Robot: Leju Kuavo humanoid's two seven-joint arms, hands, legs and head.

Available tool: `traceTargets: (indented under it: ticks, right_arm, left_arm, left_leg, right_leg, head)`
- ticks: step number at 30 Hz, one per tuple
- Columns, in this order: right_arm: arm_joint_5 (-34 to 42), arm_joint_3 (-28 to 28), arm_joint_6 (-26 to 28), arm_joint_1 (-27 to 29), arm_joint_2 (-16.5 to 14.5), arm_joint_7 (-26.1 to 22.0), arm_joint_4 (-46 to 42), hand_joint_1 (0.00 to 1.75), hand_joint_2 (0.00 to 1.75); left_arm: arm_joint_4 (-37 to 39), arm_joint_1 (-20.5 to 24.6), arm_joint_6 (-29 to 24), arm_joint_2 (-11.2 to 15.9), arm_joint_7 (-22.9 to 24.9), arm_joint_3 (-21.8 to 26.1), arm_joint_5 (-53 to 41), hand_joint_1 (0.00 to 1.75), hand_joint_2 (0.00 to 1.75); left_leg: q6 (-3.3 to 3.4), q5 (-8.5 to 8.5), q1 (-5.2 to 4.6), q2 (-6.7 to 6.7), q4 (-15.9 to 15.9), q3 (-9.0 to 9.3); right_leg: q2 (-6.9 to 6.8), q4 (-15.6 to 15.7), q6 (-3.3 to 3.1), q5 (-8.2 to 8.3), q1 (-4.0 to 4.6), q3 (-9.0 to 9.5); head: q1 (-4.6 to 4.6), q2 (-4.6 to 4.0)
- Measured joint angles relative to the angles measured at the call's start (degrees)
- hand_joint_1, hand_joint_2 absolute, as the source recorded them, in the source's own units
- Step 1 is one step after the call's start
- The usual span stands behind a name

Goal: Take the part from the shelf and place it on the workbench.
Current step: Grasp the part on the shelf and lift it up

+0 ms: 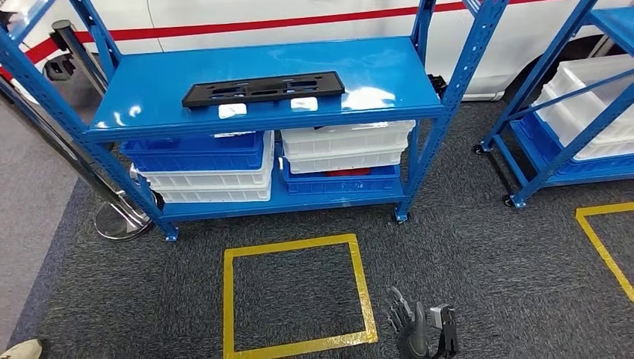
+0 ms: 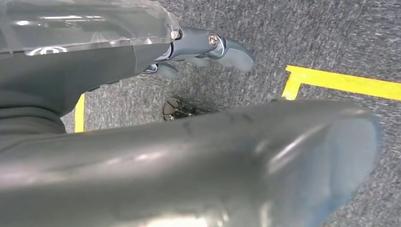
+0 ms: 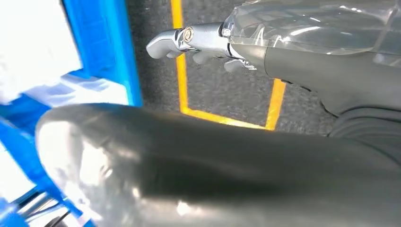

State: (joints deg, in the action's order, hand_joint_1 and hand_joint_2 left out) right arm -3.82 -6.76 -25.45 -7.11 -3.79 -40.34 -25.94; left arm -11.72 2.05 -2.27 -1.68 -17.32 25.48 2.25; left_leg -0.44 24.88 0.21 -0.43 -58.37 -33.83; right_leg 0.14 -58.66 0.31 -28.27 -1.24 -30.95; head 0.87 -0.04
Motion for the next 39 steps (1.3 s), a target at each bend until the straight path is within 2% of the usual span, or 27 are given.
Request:
traceTargets:
  ticks: [2, 3, 5, 6, 7, 8, 10, 12, 13, 15, 17, 18, 21, 22, 23, 24, 26, 27, 28, 29, 30, 32, 34, 36, 37, 38, 39]
  right_arm:
    - [1.10, 0.30, -1.57, 0.96, -0.32, -0.03, -4.92, 0.00, 0.00]
    - [1.80, 0.63, -2.41, 1.50, -0.57, -0.06, -8.54, 0.00, 0.00]
    - [3.33, 1.73, -4.43, 2.20, -1.34, -0.12, -17.16, 0.00, 0.00]
    - [4.09, 2.44, -5.60, 2.39, -1.75, -0.14, -21.51, 0.00, 0.00]
    - [4.82, 3.14, -6.79, 2.55, -2.13, -0.15, -25.59, 0.00, 0.00]
    - [5.56, 3.84, -8.05, 2.85, -2.46, -0.15, -29.76, 0.00, 0.00]
    - [7.27, 5.31, -11.10, 3.49, -3.25, -0.16, -39.43, 0.00, 0.00]
    - [8.86, 7.00, -14.25, 3.68, -3.97, -0.18, -49.84, 0.00, 0.00]
    - [9.36, 7.82, -15.37, 3.72, -4.19, -0.18, -54.41, 0.00, 0.00]
    - [9.98, 9.34, -16.89, 3.93, -4.44, -0.15, -62.64, 0.00, 0.00]
    - [10.32, 10.68, -17.56, 4.06, -4.54, -0.14, -69.66, 0.00, 0.00]
    - [10.42, 11.30, -17.66, 4.01, -4.54, -0.13, -72.52, 0.00, 0.00]
    - [10.46, 12.79, -17.45, 3.87, -4.45, -0.02, -78.12, 0.00, 0.00]
    - [10.44, 13.16, -17.37, 3.88, -4.36, 0.01, -79.27, 0.00, 0.00]
    - [10.42, 13.50, -17.36, 3.89, -4.25, 0.01, -80.30, 0.00, 0.00]
    - [10.40, 13.83, -17.41, 3.87, -4.11, 0.01, -81.31, 0.00, 0.00]
    - [10.25, 14.42, -17.51, 3.73, -3.86, 0.01, -83.04, 0.00, 0.00]
    - [10.08, 14.68, -17.39, 3.63, -3.74, 0.01, -83.68, 0.00, 0.00]
    - [9.79, 14.88, -17.11, 3.55, -3.62, 0.01, -84.12, 0.00, 0.00]
    - [9.38, 15.03, -16.63, 3.51, -3.46, 0.02, -84.43, 0.00, 0.00]
    - [8.91, 15.15, -16.04, 3.51, -3.26, 0.02, -84.64, 0.00, 0.00]
    - [7.95, 15.37, -14.74, 3.57, -2.79, 0.03, -84.84, 0.00, 0.00]
    - [7.09, 15.81, -13.04, 3.64, -2.16, 0.03, -84.79, 0.00, 0.00]
    - [6.21, 16.43, -11.31, 3.84, -1.27, 0.03, -84.51, 0.00, 0.00]
    - [5.78, 16.70, -10.66, 3.99, -0.83, 0.04, -84.31, 0.00, 0.00]
    - [5.48, 16.91, -10.12, 4.14, -0.45, 0.04, -84.10, 0.00, 0.00]
    - [5.25, 17.09, -9.65, 4.27, -0.13, 0.04, -83.89, 0.00, 0.00]
  left_arm:
    - [0.00, 0.01, 0.00, -0.01, 0.31, 0.14, -0.03, 0.00, 0.00]
    - [0.00, 0.02, 0.01, -0.02, 0.50, 0.19, -0.07, 0.00, 0.00]
    - [0.00, 0.06, -0.04, -0.02, 0.89, 0.34, -0.27, 0.00, 0.00]
    - [0.00, 0.09, -0.14, -0.02, 1.09, 0.45, -0.37, 0.00, 0.00]
    - [0.00, 0.11, -0.28, -0.02, 1.29, 0.58, -0.45, 0.00, 0.00]
    - [0.00, 0.11, -0.44, -0.02, 1.50, 0.73, -0.49, 0.00, 0.00]
    - [0.00, 0.11, -0.75, -0.01, 1.86, 1.05, -0.62, 0.00, 0.00]
    - [0.00, 0.12, -1.09, -0.03, 2.15, 1.39, -0.89, 0.00, 0.00]
    - [0.00, 0.14, -1.26, -0.05, 2.27, 1.53, -1.02, 0.00, 0.00]
    - [0.00, 0.04, -1.47, -0.07, 2.57, 1.84, -1.21, 0.00, 0.00]
    - [0.00, -0.11, -1.54, -0.07, 2.84, 2.22, -1.30, 0.00, 0.00]
    - [0.00, -0.12, -1.53, -0.07, 2.87, 2.45, -1.30, 0.00, 0.00]
    - [0.00, -0.07, -1.22, -0.05, 2.75, 3.10, -1.19, 0.00, 0.00]
    - [0.00, -0.07, -1.10, -0.04, 2.70, 3.36, -1.01, 0.00, 0.00]
    - [0.00, -0.07, -0.97, -0.04, 2.69, 3.70, -0.75, 0.00, 0.00]
    - [0.00, -0.09, -0.82, -0.05, 2.71, 4.11, -0.42, 0.00, 0.00]
    - [0.00, -0.12, -0.54, -0.20, 3.08, 4.97, 0.05, 0.00, 0.00]
    - [0.00, -0.12, -0.46, -0.33, 3.39, 5.35, 0.16, 0.00, 0.00]
    - [0.00, -0.13, -0.44, -0.46, 3.73, 5.69, 0.18, 0.00, 0.00]
    - [0.00, -0.12, -0.44, -0.60, 4.04, 5.99, 0.19, 0.00, 0.00]
    - [0.00, -0.11, -0.44, -0.66, 4.26, 6.27, 0.16, 0.00, 0.00]
    - [-0.01, -0.11, -0.43, -0.75, 4.48, 6.79, 0.07, 0.00, 0.00]
    - [-0.02, -0.16, -0.37, -0.81, 4.44, 7.22, -0.19, 0.00, 0.00]
    - [-0.02, -0.23, -0.30, -0.87, 4.28, 7.58, -0.51, 0.00, 0.00]
    - [-0.02, -0.29, -0.28, -0.87, 4.15, 7.73, -0.69, 0.00, 0.00]
    - [-0.02, -0.34, -0.28, -0.87, 4.05, 7.89, -0.85, 0.00, 0.00]
    - [-0.02, -0.38, -0.28, -0.87, 3.96, 8.02, -1.02, 0.00, 0.00]
  left_leg:
    - [-0.58, 1.68, 0.17, 0.04, -2.28, -1.08]
    - [-0.82, 3.47, 0.29, 0.07, -5.31, -2.44]
    - [-1.19, 7.29, 0.42, 0.09, -13.64, -6.13]
    - [-1.33, 8.19, 0.46, 0.09, -16.73, -7.48]
    - [-1.42, 8.13, 0.47, 0.09, -17.94, -7.97]
    - [-1.47, 7.05, 0.50, 0.10, -16.88, -7.43]
    - [-1.45, 3.17, 0.66, 0.13, -9.16, -3.74]
    - [-1.07, 0.97, 0.65, 0.09, -2.40, -0.48]
    - [-0.72, 0.94, 0.58, 0.05, -1.28, -0.04]
    - [0.22, 1.02, 0.40, -0.03, -1.13, -0.18]
    - [1.02, 0.93, 0.42, 0.02, -0.94, -0.14]
    - [1.41, 0.87, 0.42, 0.07, -0.83, -0.09]
    - [2.22, 0.84, 0.02, 0.14, -0.78, -0.10]
    - [2.37, 0.83, -0.19, 0.13, -0.78, -0.12]
    - [2.47, 0.81, -0.40, 0.11, -0.78, -0.11]
    - [2.53, 0.79, -0.62, 0.08, -0.78, -0.07]
    - [2.58, 0.75, -1.02, 0.05, -0.78, 0.01]
    - [2.54, 0.73, -1.17, 0.06, -0.81, -0.02]
    - [2.44, 0.69, -1.22, 0.09, -0.82, -0.08]
    - [2.27, 0.63, -1.21, 0.13, -0.80, -0.14]
    - [2.04, 0.54, -1.21, 0.18, -0.70, -0.14]
    - [1.50, 0.84, -1.20, 0.21, -0.94, -0.23]
    - [0.69, 3.33, -0.93, 0.16, -4.43, -1.69]
    - [-0.32, 6.92, -0.16, 0.14, -11.24, -4.59]
    - [-0.80, 7.79, 0.29, 0.16, -13.84, -5.64]
    - [-1.29, 7.63, 0.73, 0.18, -14.68, -5.86]
    - [-1.80, 6.41, 1.17, 0.22, -13.28, -5.01]
  right_leg:
    - [-0.06, 0.35, -0.73, 0.41, -0.14, -0.07]
    - [-0.10, 0.43, -0.99, 0.53, -0.16, -0.09]
    - [-0.09, 0.38, -1.24, 0.60, -0.01, -0.20]
    - [-0.08, 0.35, -1.26, 0.59, 0.04, -0.18]
    - [-0.07, 0.30, -1.26, 0.56, 0.06, -0.12]
    - [-0.08, 0.24, -1.22, 0.49, 0.04, -0.05]
    - [-0.08, -0.02, -0.93, 0.22, -0.07, 0.03]
    - [0.00, -0.34, -0.36, -0.05, 0.05, -0.19]
    - [0.02, -0.42, -0.06, -0.09, 0.16, -0.33]
    - [0.03, -0.37, 0.52, -0.03, 0.27, -0.48]
    - [-0.18, -2.07, 1.00, -0.84, 0.17, -1.10]
    - [-0.24, -4.30, 1.16, -2.04, 0.16, -2.01]
    - [-0.24, -14.48, 1.31, -7.00, 0.34, -6.86]
    - [-0.24, -16.56, 1.23, -7.52, 0.40, -8.03]
    - [-0.23, -16.71, 1.01, -6.91, 0.50, -8.29]
    - [-0.22, -14.76, 0.62, -5.27, 0.69, -7.50]
    - [-0.23, -7.12, -0.80, -1.36, 1.37, -4.00]
    - [-0.32, -3.80, -1.40, -0.16, 1.70, -2.51]
    - [-0.39, -1.72, -1.83, 0.39, 1.96, -1.62]
    - [-0.44, -0.90, -2.03, 0.39, 2.12, -1.37]
    - [-0.45, -0.51, -2.07, 0.61, 2.13, -1.34]
    - [-0.50, 0.63, -1.99, 1.35, 1.64, -0.91]
    - [-0.68, 1.63, -1.87, 2.04, 1.06, -0.54]
    - [-0.80, 1.72, -1.91, 2.18, 0.92, -0.66]
    - [-0.83, 1.67, -1.80, 2.18, 0.80, -0.72]
    - [-0.84, 1.59, -1.61, 2.16, 0.59, -0.76]
    - [-0.82, 1.42, -1.30, 2.08, 0.30, -0.78]
  head:
    - [0.03, 0.00]
    - [0.06, 0.00]
    - [0.09, 0.00]
    - [0.09, 0.00]
    - [0.09, 0.00]
    - [0.09, 0.00]
    - [0.09, 0.00]
    - [0.14, 0.00]
    - [0.14, 0.00]
    - [0.13, 0.00]
    - [0.07, 0.00]
    - [0.06, 0.00]
    - [0.04, 0.00]
    - [0.04, 0.00]
    - [0.04, 0.00]
    - [0.04, 0.00]
    - [0.05, 0.00]
    - [0.07, 0.00]
    - [0.08, 0.00]
    - [0.08, 0.00]
    - [0.08, 0.00]
    - [0.08, 0.00]
    - [0.19, 0.00]
    - [0.27, 0.00]
    - [0.27, 0.00]
    - [0.26, 0.00]
    - [0.27, 0.00]
